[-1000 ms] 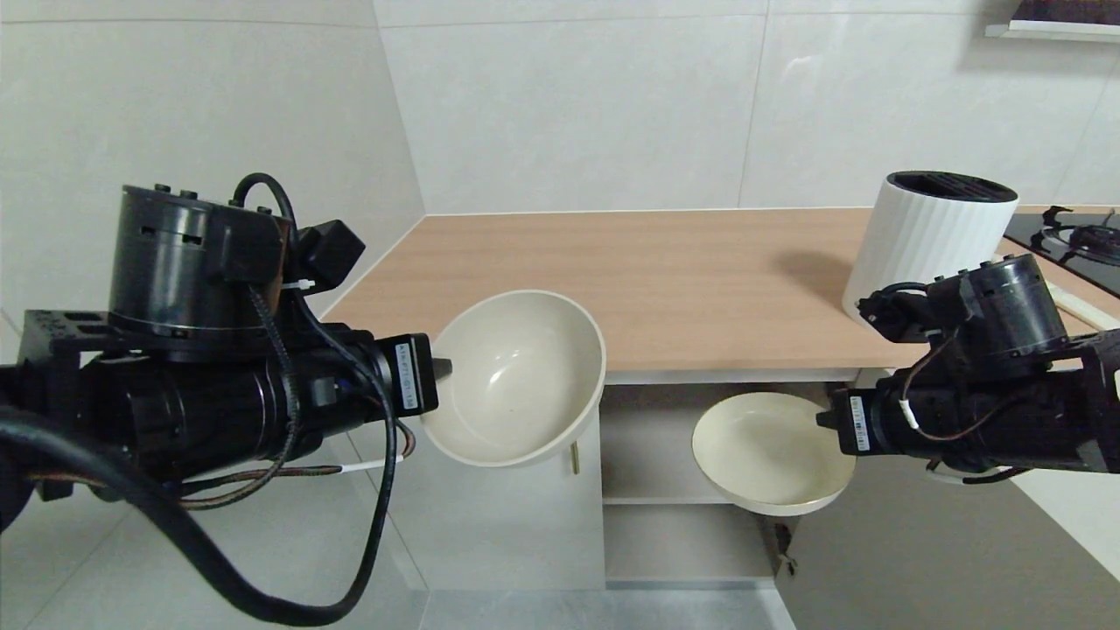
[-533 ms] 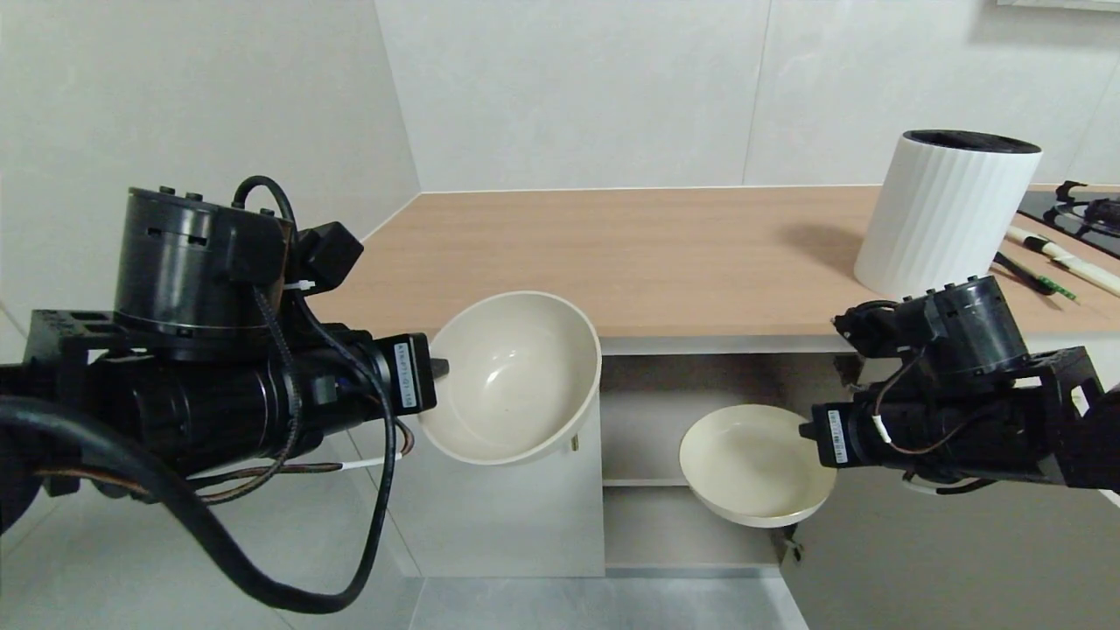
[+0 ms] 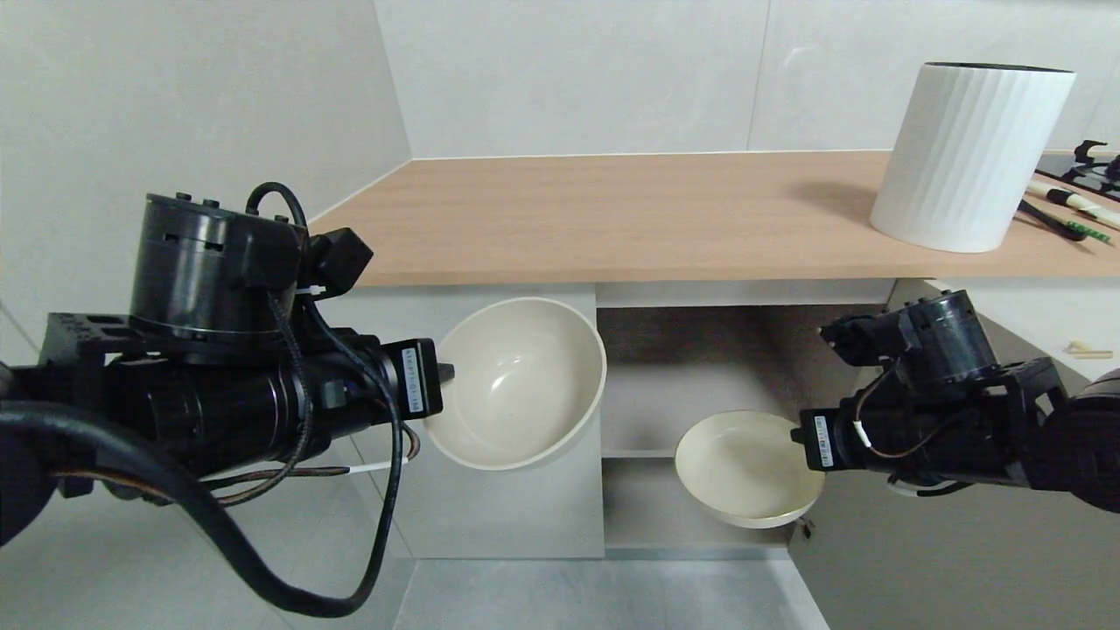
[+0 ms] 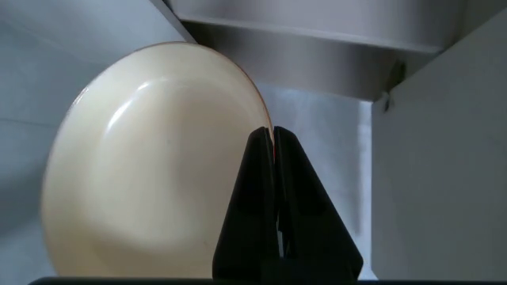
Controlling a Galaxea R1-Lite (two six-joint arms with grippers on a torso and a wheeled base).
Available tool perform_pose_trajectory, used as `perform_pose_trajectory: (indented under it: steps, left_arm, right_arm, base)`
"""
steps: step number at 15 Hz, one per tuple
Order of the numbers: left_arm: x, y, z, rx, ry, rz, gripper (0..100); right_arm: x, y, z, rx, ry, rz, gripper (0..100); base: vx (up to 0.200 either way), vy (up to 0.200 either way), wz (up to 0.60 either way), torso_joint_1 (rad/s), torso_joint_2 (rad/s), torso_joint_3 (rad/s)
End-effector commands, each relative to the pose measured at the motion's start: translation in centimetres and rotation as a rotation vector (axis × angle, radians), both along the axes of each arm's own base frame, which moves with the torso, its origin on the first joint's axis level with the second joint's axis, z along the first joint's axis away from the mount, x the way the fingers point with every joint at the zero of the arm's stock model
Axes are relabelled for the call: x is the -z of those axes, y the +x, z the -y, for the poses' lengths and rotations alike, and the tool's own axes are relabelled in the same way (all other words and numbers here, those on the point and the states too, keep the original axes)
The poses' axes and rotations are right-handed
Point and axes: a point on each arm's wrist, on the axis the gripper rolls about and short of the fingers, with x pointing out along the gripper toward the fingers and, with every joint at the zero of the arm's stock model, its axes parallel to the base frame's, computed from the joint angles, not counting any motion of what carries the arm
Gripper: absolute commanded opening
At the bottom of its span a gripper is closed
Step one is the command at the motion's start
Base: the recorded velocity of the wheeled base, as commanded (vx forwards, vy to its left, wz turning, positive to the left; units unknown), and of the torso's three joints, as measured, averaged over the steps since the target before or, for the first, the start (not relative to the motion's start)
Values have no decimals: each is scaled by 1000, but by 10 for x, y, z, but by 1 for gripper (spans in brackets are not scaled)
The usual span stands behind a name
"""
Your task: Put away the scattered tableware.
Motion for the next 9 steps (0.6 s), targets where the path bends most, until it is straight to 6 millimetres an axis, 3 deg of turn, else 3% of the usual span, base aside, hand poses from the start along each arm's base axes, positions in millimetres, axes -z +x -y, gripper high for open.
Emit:
perform_pose_trajectory:
  steps: [1,5,9]
  left_arm:
    - [1,1,0,-1,1,-2,0]
    - [4,2,1,-1,7,-12,0]
    - [4,3,2,-1,8,-14,0]
  right_arm:
    - [8,3,-1,-1,-9,-17,0]
    - [14,6,-3,-1,-13,-26,0]
    - [19,11,-5,0,-10,-17,0]
  base:
    - [0,0,0,-139,456,320]
    - [0,0,0,-94,431,330]
    - [0,0,0,-24,103,80]
